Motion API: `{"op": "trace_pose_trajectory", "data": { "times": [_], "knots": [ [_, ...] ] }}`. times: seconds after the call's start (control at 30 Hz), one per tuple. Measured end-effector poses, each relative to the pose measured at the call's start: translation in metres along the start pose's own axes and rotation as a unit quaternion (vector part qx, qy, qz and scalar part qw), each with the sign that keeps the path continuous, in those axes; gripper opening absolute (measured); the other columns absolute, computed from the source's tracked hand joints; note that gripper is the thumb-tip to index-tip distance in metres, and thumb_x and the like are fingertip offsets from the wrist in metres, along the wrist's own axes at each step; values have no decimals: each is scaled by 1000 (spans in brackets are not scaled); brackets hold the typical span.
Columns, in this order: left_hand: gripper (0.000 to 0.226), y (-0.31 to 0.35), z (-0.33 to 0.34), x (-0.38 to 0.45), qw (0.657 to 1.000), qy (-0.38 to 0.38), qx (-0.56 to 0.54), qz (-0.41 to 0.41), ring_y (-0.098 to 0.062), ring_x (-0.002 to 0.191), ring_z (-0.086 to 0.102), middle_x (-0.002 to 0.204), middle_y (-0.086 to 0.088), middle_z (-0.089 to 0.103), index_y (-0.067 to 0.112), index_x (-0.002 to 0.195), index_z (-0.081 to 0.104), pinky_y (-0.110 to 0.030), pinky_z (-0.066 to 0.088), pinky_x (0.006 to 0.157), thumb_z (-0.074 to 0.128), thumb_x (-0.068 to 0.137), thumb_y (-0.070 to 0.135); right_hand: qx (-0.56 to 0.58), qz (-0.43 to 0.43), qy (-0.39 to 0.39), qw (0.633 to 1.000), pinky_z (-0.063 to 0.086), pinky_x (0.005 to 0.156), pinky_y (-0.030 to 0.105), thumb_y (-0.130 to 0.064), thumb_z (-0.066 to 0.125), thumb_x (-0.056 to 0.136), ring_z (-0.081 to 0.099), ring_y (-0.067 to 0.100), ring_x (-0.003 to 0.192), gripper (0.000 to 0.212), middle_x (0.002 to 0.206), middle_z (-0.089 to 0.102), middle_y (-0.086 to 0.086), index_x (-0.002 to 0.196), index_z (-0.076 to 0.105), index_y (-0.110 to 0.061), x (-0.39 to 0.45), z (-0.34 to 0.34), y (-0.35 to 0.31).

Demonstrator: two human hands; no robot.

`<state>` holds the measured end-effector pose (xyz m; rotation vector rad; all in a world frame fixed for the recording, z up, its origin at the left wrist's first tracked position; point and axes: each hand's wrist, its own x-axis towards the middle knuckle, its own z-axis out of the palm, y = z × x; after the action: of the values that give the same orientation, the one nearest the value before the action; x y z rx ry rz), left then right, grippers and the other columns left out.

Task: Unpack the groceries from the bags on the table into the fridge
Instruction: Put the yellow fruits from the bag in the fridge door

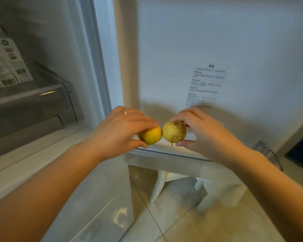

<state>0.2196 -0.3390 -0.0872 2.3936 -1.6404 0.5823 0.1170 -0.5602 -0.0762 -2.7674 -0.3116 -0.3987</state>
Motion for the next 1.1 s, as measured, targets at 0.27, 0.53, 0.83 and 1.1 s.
{"op": "trace_pose_trajectory", "data": {
  "times": [0.27,0.53,0.83,1.1],
  "knots": [
    [62,-8,5,16,993,-68,59,78,-21,89,69,112,5,68,21,113,66,-31,40,66,88,56,34,-98,-40,-46,993,45,85,33,-28,77,73,52,18,109,56,121,57,-7,124,54,-27,13,5,12],
    [51,-3,13,35,968,-242,57,35,-14,118,48,137,9,45,34,136,43,-29,46,91,61,88,33,-115,-60,-133,983,43,83,31,-32,70,79,50,15,107,47,117,56,-9,123,53,-31,23,13,17],
    [42,-7,18,41,964,-262,25,33,-9,115,50,127,14,54,32,127,53,-33,47,88,64,86,30,-150,-69,-185,969,45,84,31,-35,65,83,49,14,113,52,124,48,-8,131,44,-34,29,23,22],
    [43,-1,18,41,959,-285,-4,-13,-10,115,48,128,10,52,32,129,49,-33,44,93,60,88,28,-131,-91,-143,977,45,90,32,-32,66,83,44,15,118,55,127,48,-11,132,43,-34,22,24,23]
  ]
}}
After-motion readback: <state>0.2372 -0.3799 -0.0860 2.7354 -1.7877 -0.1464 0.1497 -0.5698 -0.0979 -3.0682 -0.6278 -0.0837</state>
